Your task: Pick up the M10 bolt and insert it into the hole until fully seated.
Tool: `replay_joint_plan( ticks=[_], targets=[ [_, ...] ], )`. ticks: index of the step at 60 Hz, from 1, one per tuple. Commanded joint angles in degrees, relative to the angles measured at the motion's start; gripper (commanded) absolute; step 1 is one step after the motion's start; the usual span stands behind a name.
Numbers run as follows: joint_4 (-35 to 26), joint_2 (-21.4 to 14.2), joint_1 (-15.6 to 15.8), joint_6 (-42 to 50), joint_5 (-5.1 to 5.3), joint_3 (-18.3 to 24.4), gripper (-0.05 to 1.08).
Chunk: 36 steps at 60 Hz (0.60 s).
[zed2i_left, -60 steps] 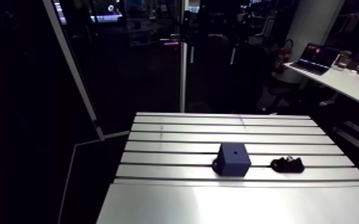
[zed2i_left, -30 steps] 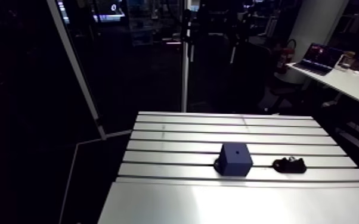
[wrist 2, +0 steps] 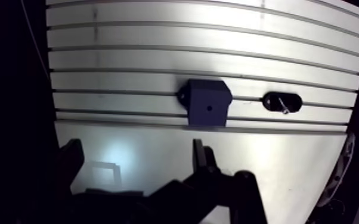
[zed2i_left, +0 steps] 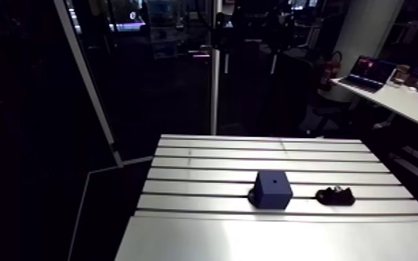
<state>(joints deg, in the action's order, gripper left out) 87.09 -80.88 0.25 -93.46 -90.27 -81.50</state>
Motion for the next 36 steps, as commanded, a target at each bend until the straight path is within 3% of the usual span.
replay_joint_plan(
  ticks=[1,36],
  targets=[
    [0.1,-0.5,-0.3,-0.3,-0.22,0.4,0.00],
    [-1.0,-3.1,-1.4,-2.0,-0.04,0.6,0.00]
  ],
)
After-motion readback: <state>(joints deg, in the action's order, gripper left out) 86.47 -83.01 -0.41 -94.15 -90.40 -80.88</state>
